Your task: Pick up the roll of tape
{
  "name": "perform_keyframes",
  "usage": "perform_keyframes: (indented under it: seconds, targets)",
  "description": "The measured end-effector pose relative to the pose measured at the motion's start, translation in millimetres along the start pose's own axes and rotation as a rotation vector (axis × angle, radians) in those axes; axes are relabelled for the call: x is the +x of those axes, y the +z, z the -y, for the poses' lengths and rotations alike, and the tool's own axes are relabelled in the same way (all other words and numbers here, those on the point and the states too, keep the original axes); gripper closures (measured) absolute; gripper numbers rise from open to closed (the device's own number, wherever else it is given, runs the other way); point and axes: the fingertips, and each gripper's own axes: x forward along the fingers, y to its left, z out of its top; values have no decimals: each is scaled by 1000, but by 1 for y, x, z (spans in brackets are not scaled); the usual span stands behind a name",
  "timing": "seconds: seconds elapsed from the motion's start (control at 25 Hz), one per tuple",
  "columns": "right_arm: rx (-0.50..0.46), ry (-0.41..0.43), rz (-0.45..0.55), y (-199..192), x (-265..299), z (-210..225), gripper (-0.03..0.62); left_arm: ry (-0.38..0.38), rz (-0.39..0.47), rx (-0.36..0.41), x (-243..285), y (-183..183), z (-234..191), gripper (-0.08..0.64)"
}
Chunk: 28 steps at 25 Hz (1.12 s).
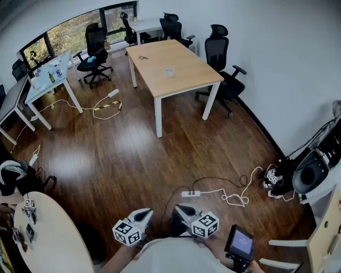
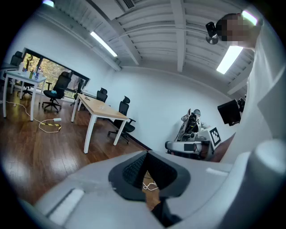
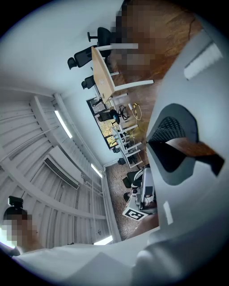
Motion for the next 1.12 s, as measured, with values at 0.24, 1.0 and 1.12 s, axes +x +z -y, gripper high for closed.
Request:
perform_keyframes:
  seconds: [0.24,1.0,1.12]
  targets:
    - [11,11,8,36,3,50,586,-2,-56,11,49,26,-9,554]
    - [96,157,38,109,75,152,586,105,-50,16,150,105,-71,554]
    - [97,162,22,112,90,166,586,103,-48,10,167,116,-86,554]
